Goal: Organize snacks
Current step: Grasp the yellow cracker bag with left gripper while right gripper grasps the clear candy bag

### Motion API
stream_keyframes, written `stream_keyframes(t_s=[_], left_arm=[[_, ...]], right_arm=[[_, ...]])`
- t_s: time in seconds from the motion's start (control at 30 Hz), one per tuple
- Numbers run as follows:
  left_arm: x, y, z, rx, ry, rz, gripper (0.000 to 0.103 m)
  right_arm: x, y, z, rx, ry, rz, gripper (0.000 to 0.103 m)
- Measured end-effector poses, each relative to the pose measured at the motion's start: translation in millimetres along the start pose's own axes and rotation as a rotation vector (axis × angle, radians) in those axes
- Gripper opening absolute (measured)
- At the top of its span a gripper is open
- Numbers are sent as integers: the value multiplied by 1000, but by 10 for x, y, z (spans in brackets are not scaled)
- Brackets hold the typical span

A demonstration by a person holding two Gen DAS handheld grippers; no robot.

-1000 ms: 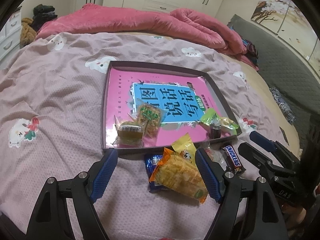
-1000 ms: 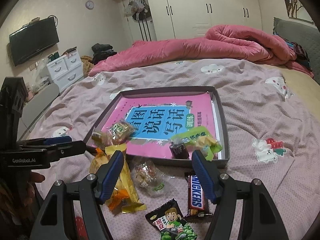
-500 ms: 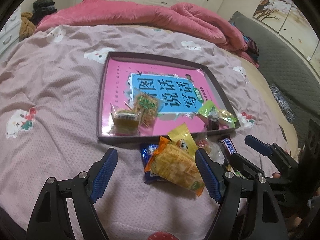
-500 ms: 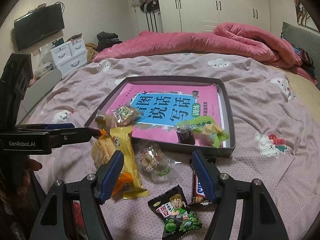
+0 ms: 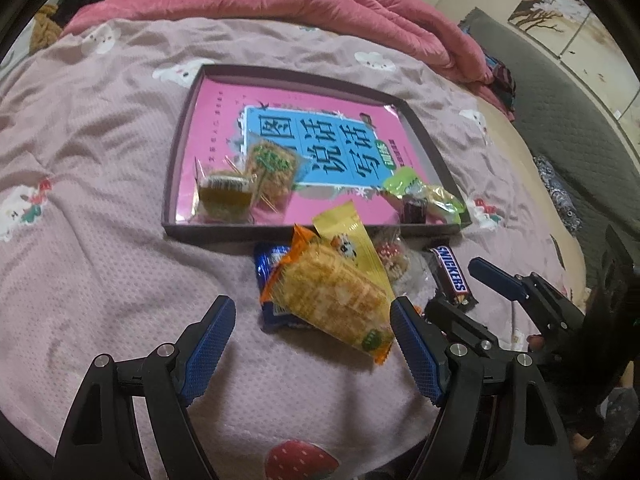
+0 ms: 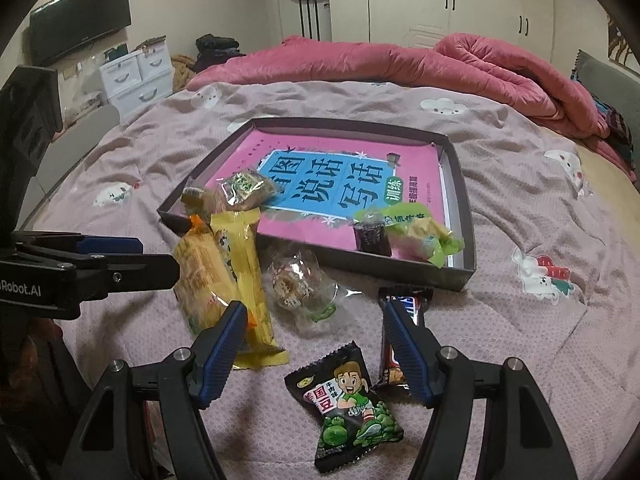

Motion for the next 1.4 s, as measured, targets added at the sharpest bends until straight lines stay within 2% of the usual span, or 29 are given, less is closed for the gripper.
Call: stream_keyframes(t_s=[0.4,0.73,1.0,1.17,1.27,1.4], left_arm=[[-75,132,29,-56,-92,63,81],[-25,214,30,-129,-225,107,81],[-10,362,33,-113,-298,157,81],[-18,422,104,-122,-346,175,81],[-40,451,143,-130,-370,183,81],[-96,486,165,-142,-388,205,80]], right_arm=[[-54,81,101,10,-47,32,70],[-68,110,33,0,-31,38,70],[-50,134,-51,-21,-35,35,70],[-27,67,-124,17,-5,3,70],[-17,74,-209,-4,17,6,70],[-15,149,-190,-31,-34,27,70]])
Point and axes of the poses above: each gripper's, at about its wrist camera, not at the fingertips, and y roughly the way its jaws point, z to its left, x to its top, the point moved 7 cm from there along y, roughly the way its jaws point, and after that the axes turned 4 degrees about x, right-handed, at the moved point
